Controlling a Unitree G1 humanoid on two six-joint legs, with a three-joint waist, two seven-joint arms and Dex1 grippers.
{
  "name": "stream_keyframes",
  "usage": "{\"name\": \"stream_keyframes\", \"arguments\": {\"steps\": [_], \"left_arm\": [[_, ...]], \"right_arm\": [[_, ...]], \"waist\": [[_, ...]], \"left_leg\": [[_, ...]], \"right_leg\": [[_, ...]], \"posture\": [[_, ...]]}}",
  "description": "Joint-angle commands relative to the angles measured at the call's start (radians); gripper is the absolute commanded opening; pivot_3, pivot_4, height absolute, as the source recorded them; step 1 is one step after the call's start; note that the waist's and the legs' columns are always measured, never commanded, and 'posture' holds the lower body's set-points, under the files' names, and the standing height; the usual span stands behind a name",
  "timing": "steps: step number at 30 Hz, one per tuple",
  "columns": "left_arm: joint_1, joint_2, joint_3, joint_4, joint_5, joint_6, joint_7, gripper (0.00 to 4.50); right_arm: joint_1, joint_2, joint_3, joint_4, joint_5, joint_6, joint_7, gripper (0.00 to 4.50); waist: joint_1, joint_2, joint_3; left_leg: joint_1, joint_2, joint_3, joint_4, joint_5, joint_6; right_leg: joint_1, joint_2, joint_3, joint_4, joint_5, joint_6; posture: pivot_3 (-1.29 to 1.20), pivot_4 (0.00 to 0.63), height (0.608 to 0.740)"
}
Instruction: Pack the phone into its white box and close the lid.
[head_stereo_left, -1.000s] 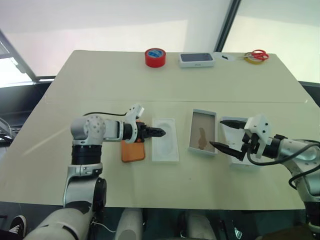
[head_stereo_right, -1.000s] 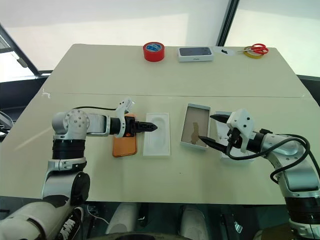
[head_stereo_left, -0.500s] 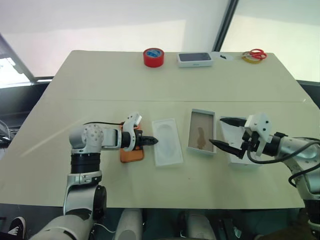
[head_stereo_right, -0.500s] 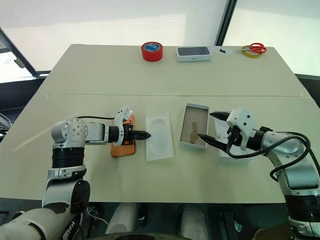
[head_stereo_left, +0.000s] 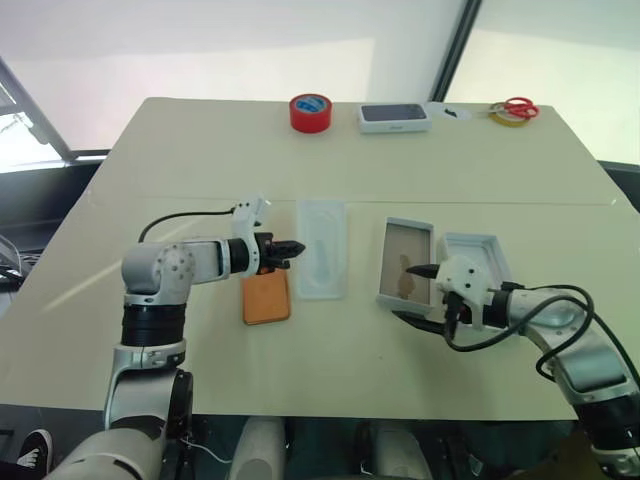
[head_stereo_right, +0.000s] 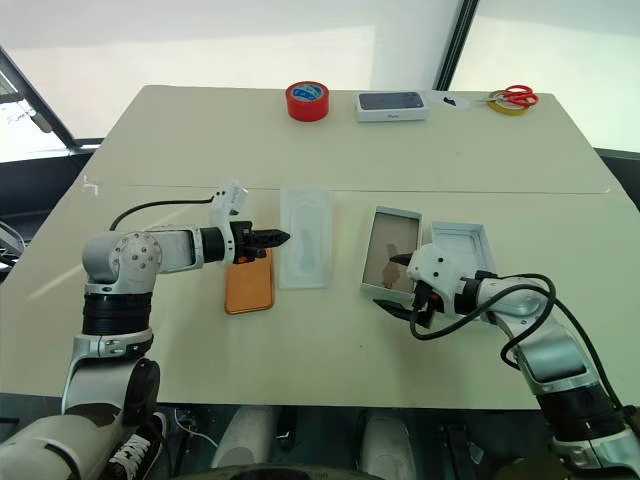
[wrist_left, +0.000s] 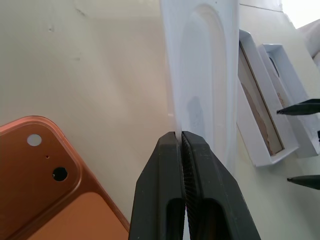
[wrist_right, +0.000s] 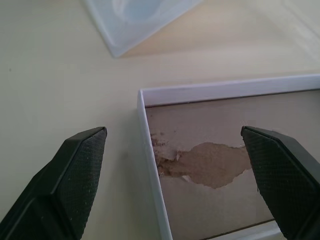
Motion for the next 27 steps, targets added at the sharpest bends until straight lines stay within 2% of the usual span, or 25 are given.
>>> {"name": "stream_keyframes", "arguments": {"steps": [1, 2, 4, 9, 14, 20, 26, 27], "left_arm": [[-0.030, -0.030, 0.081, -0.003, -0.052, 0.037, 0.019, 0.00], [-0.034, -0.040, 0.099, -0.002, -0.061, 0.057, 0.030, 0.00], [-0.044, -0.067, 0.144, 0.005, -0.079, 0.106, 0.055, 0.00], [-0.085, -0.121, 0.261, 0.015, -0.112, 0.216, 0.107, 0.00], [-0.119, -0.141, 0.299, 0.012, -0.115, 0.235, 0.139, 0.00], [-0.107, -0.112, 0.191, 0.007, -0.098, 0.207, 0.115, 0.00], [-0.100, -0.071, 0.114, 0.016, -0.109, 0.180, 0.052, 0.00], [-0.101, -0.069, 0.109, 0.030, -0.107, 0.179, 0.047, 0.00]], "right_arm": [[-0.047, 0.003, 0.032, 0.046, -0.022, 0.021, 0.022, 3.96], [-0.054, 0.004, 0.038, 0.055, -0.021, 0.032, 0.028, 3.63], [-0.068, -0.006, 0.061, 0.083, -0.062, 0.012, 0.029, 2.55], [-0.093, 0.017, 0.054, 0.053, 0.003, 0.063, 0.071, 0.05], [-0.119, 0.057, 0.084, 0.001, 0.003, 0.086, 0.063, 0.05], [-0.143, 0.147, 0.153, -0.049, -0.028, 0.050, 0.034, 0.05], [-0.122, 0.118, 0.180, -0.062, -0.049, -0.006, 0.091, 0.05], [-0.111, 0.112, 0.178, -0.069, -0.028, -0.007, 0.113, 0.61]], "waist": [[0.000, 0.000, 0.000], [0.000, 0.000, 0.000], [0.001, 0.000, 0.000], [-0.001, -0.001, 0.001], [-0.001, -0.002, 0.001], [-0.002, -0.002, 0.001], [0.000, -0.001, 0.001], [0.000, -0.001, 0.001]], "left_leg": [[0.000, 0.000, 0.000, 0.000, 0.000, 0.000], [0.000, 0.000, 0.000, 0.000, 0.000, 0.000], [0.000, 0.000, 0.000, 0.000, 0.000, 0.000], [0.000, 0.000, 0.000, 0.002, 0.000, 0.000], [0.000, 0.000, 0.000, 0.002, 0.000, 0.000], [0.000, 0.000, 0.001, 0.001, 0.000, -0.001], [0.000, 0.000, 0.002, 0.001, 0.000, -0.001], [0.000, 0.000, 0.002, 0.001, 0.000, -0.001]], "right_leg": [[0.000, 0.000, 0.000, 0.000, 0.000, 0.000], [0.000, 0.000, 0.000, 0.000, 0.000, 0.000], [0.000, 0.001, 0.000, 0.001, 0.000, 0.000], [0.001, 0.001, 0.000, 0.001, 0.000, 0.000], [0.001, 0.002, 0.000, 0.001, 0.000, 0.001], [0.001, 0.002, 0.000, 0.001, 0.000, 0.001], [0.000, 0.002, 0.000, 0.001, 0.000, 0.000], [0.000, 0.002, 0.000, 0.001, 0.000, 0.000]], "posture": [[0.00, 0.150, 0.740], [0.00, 0.150, 0.740], [0.00, 0.150, 0.740], [0.00, 0.150, 0.740], [0.00, 0.150, 0.740], [0.00, 0.150, 0.740], [0.00, 0.150, 0.740], [0.00, 0.150, 0.740]]}}
